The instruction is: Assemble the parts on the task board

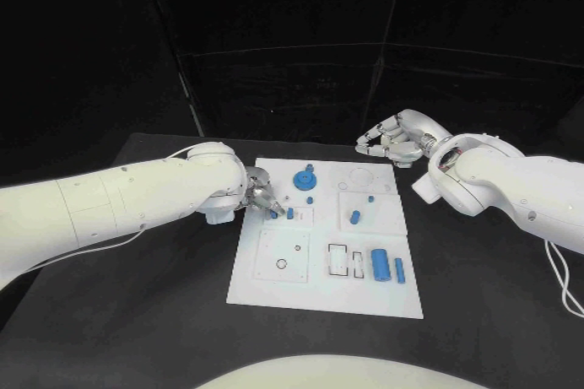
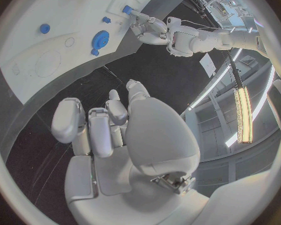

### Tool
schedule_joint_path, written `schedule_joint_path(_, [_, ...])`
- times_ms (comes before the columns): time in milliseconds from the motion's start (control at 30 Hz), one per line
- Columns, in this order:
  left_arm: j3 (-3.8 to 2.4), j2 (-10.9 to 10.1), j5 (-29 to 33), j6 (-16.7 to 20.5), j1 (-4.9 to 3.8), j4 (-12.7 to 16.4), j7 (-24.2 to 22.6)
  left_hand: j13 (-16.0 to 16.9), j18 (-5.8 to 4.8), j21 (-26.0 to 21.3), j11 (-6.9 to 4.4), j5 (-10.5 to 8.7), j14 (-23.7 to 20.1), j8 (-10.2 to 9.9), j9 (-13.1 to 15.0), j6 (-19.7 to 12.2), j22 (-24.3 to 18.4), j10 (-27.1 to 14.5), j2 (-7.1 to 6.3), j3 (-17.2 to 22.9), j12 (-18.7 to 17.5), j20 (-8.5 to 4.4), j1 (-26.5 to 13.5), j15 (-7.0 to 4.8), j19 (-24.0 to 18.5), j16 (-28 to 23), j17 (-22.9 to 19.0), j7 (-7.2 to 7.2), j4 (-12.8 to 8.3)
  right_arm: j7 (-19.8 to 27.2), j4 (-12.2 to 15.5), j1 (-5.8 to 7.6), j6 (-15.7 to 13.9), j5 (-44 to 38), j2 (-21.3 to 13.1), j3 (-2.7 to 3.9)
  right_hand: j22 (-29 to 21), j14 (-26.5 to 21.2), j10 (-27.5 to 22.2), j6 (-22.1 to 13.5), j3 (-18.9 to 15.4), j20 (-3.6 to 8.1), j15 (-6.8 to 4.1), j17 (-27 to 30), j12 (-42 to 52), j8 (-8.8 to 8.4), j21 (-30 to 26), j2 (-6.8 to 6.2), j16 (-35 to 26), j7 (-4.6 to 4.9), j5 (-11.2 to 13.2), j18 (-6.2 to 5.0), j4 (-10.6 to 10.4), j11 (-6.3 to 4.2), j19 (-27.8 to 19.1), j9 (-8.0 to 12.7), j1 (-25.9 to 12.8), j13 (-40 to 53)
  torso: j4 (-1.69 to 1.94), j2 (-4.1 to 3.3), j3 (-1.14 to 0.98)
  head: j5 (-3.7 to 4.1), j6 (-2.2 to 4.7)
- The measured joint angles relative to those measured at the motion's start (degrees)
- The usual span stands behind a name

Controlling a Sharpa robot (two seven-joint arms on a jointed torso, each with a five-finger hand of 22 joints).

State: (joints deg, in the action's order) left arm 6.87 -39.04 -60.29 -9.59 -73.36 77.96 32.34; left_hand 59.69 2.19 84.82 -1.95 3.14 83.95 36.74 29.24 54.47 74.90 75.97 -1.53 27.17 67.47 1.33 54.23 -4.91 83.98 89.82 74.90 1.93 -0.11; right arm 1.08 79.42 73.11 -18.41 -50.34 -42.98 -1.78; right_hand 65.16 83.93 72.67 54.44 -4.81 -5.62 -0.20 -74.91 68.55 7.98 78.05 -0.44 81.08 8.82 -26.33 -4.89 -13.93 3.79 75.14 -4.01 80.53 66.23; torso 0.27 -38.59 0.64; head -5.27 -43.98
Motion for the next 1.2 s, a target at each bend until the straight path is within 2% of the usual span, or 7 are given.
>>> schedule_joint_path(167, [0.01, 0.07, 0.01, 0.05, 0.01, -0.22, 0.08, 0.09, 0.0, 0.0, 0.0, 0.0, 0.0, -0.29, -0.17, 0.22, 0.0, 0.0, 0.29, -1.68, 0.0, 0.0, -0.56, 0.0, 0.0, 0.0, 0.0, 0.21, 0.84, 0.01, -0.02, 0.0, -0.01, 0.03, 0.02, 0.0, 0.0, 0.0, 0.0, 0.0, 0.0, 0.0, 0.0, 0.0, 0.0, 0.0, 0.0, 0.0, 0.0, 0.0, 0.0, 0.0, 0.0, 0.0, 0.0, 0.0, 0.0, -0.06, 0.0, -0.02, 0.0, 0.01, 0.03])
schedule_joint_path(367, [0.02, 0.02, 0.03, 0.24, 0.03, -0.37, 0.11, 0.29, 0.0, 0.23, 0.0, 0.0, 0.0, -0.29, -0.44, 0.64, 0.0, 0.0, -0.68, -5.98, 0.21, 0.0, -2.44, 0.0, 0.0, 0.0, 0.0, 0.22, 2.58, 0.02, -0.03, 0.0, -0.02, 0.05, 0.02, 0.0, -0.01, 0.0, 0.0, 0.0, -0.07, 0.0, 0.0, 0.0, 0.0, 0.0, 0.0, 0.0, 0.0, 0.0, 0.0, 0.0, -0.06, 0.0, 0.0, 0.0, 0.0, -0.07, 0.0, -0.03, 0.03, 0.09, 0.09])
schedule_joint_path(433, [0.02, -0.11, 0.03, 0.3, 0.03, -0.37, 0.11, 0.46, 0.0, 0.39, -0.2, 0.0, 0.0, -0.3, -0.47, 0.83, 0.0, 0.2, -0.6, -7.3, 0.45, 0.0, -2.66, 0.0, 0.0, 0.0, 0.0, 0.01, 3.12, 0.02, -0.04, 0.0, -0.02, 0.06, 0.02, 0.0, -0.08, 0.0, 0.0, 0.0, -0.19, 0.0, 0.0, 0.0, 0.0, 0.0, 0.0, 0.0, 0.0, 0.0, 0.0, 0.0, -0.19, 0.0, 0.0, 0.0, 0.0, -0.16, 0.0, -0.04, 0.04, 0.11, 0.05])
schedule_joint_path(733, [0.03, -1.57, 0.02, 1.31, 0.05, 0.38, 0.02, 0.5, 0.0, 0.62, -0.2, 0.0, 0.21, -0.34, -0.68, 1.04, 0.0, 0.2, -1.56, -13.11, 0.49, -0.02, -3.82, -0.2, 0.02, 0.0, 0.0, -0.19, 5.29, 0.03, -0.19, 0.0, -0.01, 0.09, 0.02, 0.0, -0.14, 0.0, 0.0, 0.0, -0.2, 0.0, 0.0, 0.01, 0.0, 0.0, 0.0, 0.0, 0.0, 0.0, 0.0, 0.01, -0.2, 0.0, 0.0, 0.0, 0.0, -0.16, 0.03, -0.03, 0.07, 0.38, 0.01])
schedule_joint_path(900, [-0.01, -2.83, 0.49, 4.28, -0.12, 1.18, -0.95, 0.04, 0.0, 0.25, -0.2, 0.0, 0.21, -0.34, -0.8, 1.03, 0.0, 0.19, -1.55, -15.49, 0.49, -0.19, -3.82, -0.2, 0.2, 0.0, 0.0, -0.19, 6.1, -0.07, -0.3, 0.0, 0.0, 0.09, 0.05, 0.0, -0.3, 0.0, 0.0, 0.0, -0.2, -0.2, 0.0, 0.01, 0.0, 0.0, -0.03, 0.0, 0.0, 0.0, 0.0, 0.01, -0.2, 0.0, -0.2, 0.0, 0.0, -0.22, 0.04, -0.02, 0.06, 0.69, -0.01])
schedule_joint_path(1000, [-0.09, -3.62, 1.5, 7.13, -0.39, 1.67, -2.27, -0.76, 0.0, -0.28, -0.16, 0.0, 0.21, -0.61, -1.03, 0.73, 0.0, 0.16, -0.98, -16.84, -0.34, -0.19, -3.25, -0.2, 0.2, 0.0, 0.0, 0.1, 6.34, -0.15, -0.39, 0.0, 0.0, 0.1, 0.06, -0.01, -0.34, 0.0, 0.0, 0.0, -0.2, -0.2, 0.0, 0.01, 0.0, 0.0, -0.22, 0.0, 0.0, 0.0, 0.0, 0.01, -0.2, 0.0, -0.2, 0.0, 0.0, -0.22, 0.04, 0.01, 0.05, 0.82, 0.13])
schedule_joint_path(1200, [-0.14, -4.31, 5.49, 13.24, -0.64, 2.03, -6.29, -6.44, 0.0, -4.14, 0.78, 0.0, 0.19, -1.81, -1.71, -1.8, 0.0, -4.15, -0.45, -20.47, -5.0, -0.19, -0.51, -0.18, 0.2, 0.0, 0.0, 1.11, 6.84, -0.37, -0.61, 0.0, 0.03, 0.1, 0.16, -0.01, -0.34, 0.0, 0.0, 0.0, -0.2, -0.2, 0.0, -0.01, 0.0, 0.0, -0.22, 0.0, 0.0, 0.0, 0.0, 0.0, -0.2, 0.0, -0.2, 0.0, 0.0, -0.22, 0.04, 0.02, -0.02, 0.92, 0.4])
